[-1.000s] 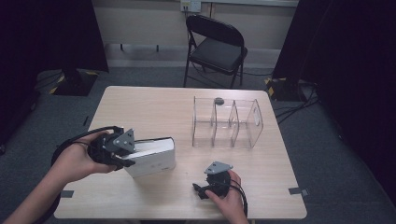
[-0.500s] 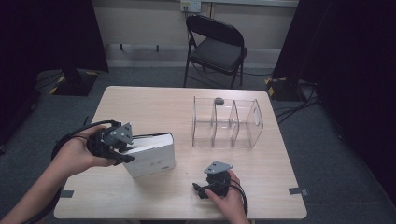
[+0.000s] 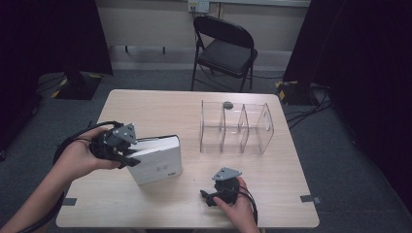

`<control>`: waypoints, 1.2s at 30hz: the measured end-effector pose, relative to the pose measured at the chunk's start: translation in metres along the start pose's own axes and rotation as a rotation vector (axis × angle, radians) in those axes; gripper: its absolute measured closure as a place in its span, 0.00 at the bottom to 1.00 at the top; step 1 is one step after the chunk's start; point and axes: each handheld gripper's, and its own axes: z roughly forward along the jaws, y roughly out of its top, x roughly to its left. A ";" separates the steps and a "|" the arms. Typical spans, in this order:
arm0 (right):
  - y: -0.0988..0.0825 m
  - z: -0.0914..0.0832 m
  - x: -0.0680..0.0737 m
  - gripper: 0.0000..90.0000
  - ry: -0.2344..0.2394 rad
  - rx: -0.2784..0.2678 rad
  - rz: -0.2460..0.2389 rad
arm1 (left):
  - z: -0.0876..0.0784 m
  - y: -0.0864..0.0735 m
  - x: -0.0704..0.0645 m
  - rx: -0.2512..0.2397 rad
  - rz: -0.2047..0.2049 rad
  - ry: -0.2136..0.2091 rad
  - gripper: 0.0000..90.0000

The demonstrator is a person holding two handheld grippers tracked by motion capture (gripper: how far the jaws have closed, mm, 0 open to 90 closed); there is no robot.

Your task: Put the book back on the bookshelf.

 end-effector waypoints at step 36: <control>0.016 -0.002 0.003 0.15 0.054 0.069 -0.025 | -0.001 -0.031 0.001 -0.065 -0.109 -0.001 0.61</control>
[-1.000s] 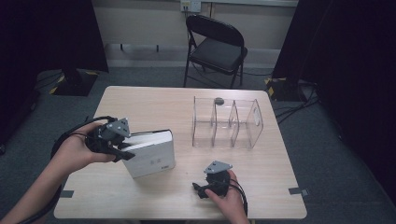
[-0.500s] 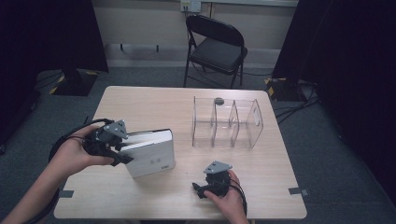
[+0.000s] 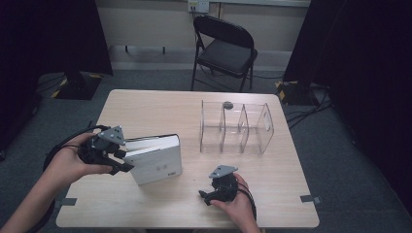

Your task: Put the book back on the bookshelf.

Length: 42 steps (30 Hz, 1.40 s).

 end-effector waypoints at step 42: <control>0.112 -0.028 0.006 0.19 0.153 0.182 -0.304 | 0.029 -0.045 -0.005 -0.034 -0.079 -0.011 0.53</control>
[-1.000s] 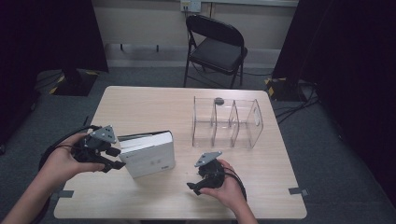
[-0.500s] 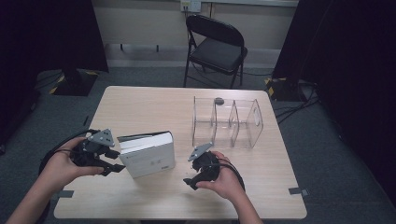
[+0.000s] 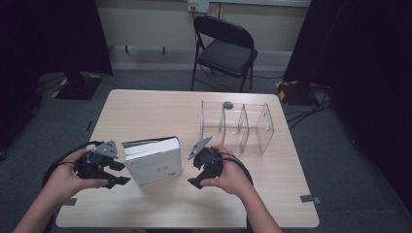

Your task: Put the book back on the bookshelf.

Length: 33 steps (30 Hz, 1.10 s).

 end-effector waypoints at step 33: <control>0.055 -0.037 -0.013 0.20 -0.014 0.048 -0.103 | 0.059 -0.077 0.019 -0.015 -0.074 -0.002 0.48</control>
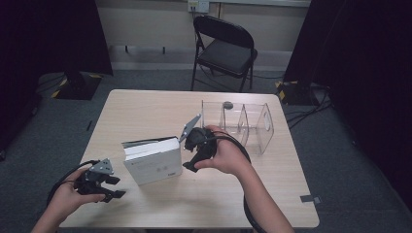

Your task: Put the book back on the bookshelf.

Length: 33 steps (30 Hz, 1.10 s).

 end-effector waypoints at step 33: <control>0.045 -0.015 -0.002 0.20 0.001 0.040 -0.118 | 0.041 -0.035 0.009 -0.238 0.069 0.043 0.16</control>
